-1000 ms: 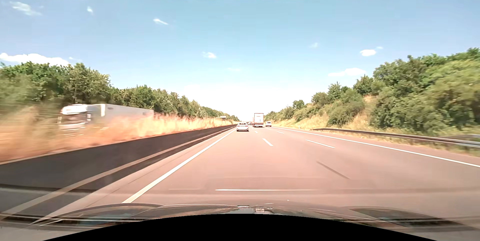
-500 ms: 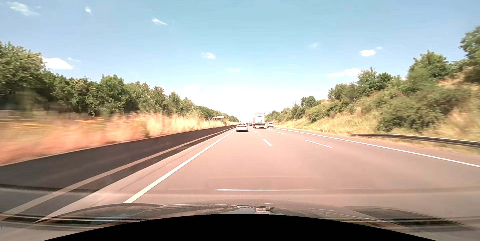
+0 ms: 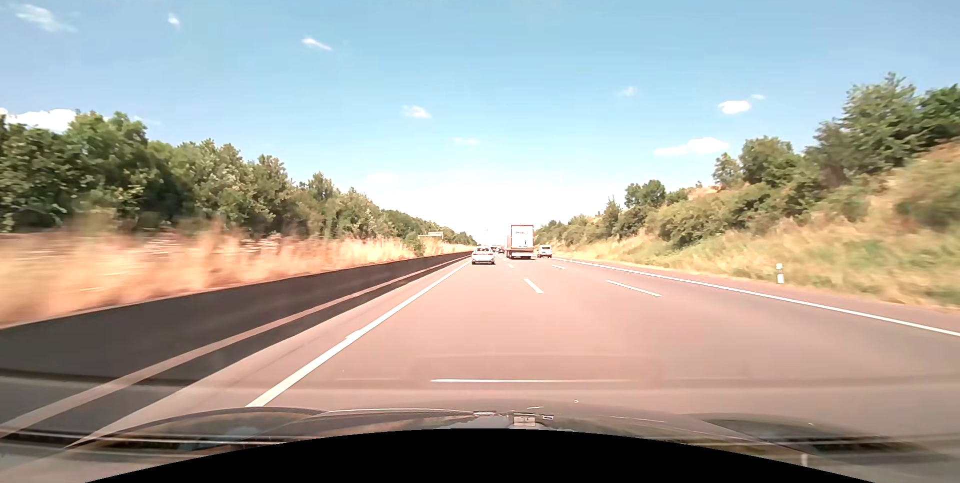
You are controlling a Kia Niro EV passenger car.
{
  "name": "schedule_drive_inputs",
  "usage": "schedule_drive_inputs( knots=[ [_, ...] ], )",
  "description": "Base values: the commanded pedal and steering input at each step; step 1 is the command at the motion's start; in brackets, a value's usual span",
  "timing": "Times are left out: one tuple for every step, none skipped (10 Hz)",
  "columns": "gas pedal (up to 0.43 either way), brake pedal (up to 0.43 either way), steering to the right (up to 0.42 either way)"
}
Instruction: Follow the waypoints while adhering to traffic rules and regulations
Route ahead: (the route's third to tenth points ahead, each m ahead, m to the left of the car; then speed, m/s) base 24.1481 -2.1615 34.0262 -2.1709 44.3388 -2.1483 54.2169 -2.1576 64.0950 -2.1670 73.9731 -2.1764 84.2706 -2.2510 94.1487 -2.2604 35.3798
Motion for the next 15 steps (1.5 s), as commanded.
schedule_drive_inputs(
  knots=[
    [0.311,0.000,-0.003],
    [0.311,0.000,-0.003],
    [0.319,0.000,-0.004],
    [0.319,0.000,-0.003],
    [0.319,0.000,-0.003],
    [0.319,0.000,-0.002],
    [0.319,0.000,-0.002],
    [0.319,0.000,-0.002],
    [0.319,0.000,-0.002],
    [0.319,0.000,-0.002],
    [0.319,0.000,-0.002],
    [0.319,0.000,-0.002],
    [0.319,0.000,-0.002],
    [0.319,0.000,-0.002],
    [0.319,0.000,-0.002]
  ],
)
